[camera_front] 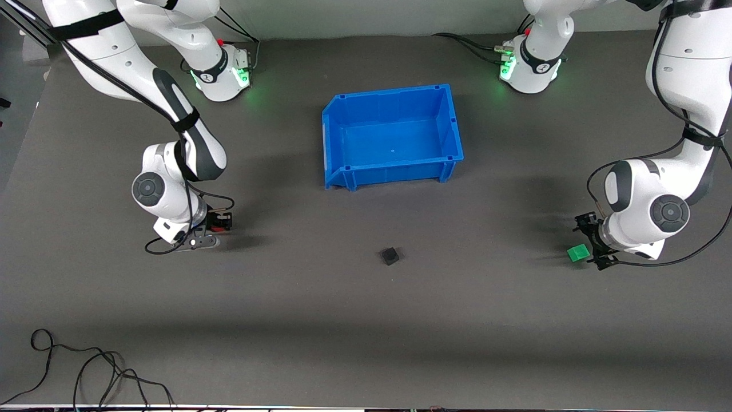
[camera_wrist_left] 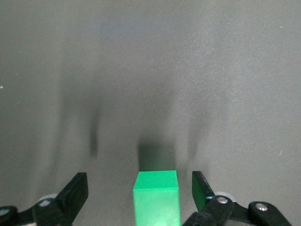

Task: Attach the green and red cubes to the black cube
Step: 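Lift the red cube while the left gripper grasps and lifts the green cube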

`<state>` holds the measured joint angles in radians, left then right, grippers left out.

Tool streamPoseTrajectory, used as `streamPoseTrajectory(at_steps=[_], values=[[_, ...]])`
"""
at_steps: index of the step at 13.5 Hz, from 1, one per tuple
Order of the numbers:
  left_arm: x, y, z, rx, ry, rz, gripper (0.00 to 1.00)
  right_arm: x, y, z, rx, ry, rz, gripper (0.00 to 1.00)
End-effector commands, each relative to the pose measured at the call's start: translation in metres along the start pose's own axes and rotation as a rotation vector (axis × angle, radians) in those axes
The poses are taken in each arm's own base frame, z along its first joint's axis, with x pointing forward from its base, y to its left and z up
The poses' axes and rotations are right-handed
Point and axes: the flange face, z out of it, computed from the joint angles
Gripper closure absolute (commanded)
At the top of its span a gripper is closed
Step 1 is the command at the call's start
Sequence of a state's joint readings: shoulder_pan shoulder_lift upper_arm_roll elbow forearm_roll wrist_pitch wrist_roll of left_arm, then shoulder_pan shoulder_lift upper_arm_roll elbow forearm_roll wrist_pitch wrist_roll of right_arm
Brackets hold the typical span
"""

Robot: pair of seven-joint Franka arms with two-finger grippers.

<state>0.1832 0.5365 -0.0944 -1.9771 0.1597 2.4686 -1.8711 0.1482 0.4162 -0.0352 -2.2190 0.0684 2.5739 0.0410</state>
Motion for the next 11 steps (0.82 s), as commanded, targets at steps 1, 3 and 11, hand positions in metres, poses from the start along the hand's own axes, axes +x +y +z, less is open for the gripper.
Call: streamPoseTrajectory(at_steps=[1,3,11], values=[[-0.001,0.000,0.010,-0.018,0.010,-0.001,0.04,0.017,-0.006,-0.027,0.096,-0.053,0.161,0.85],[-0.002,0.000,0.011,-0.023,0.008,0.001,0.11,0.033,-0.012,-0.050,0.191,-0.088,0.280,0.85],[-0.017,-0.001,0.003,-0.024,0.010,0.031,1.00,0.103,-0.117,-0.136,0.219,-0.109,0.904,0.83]])
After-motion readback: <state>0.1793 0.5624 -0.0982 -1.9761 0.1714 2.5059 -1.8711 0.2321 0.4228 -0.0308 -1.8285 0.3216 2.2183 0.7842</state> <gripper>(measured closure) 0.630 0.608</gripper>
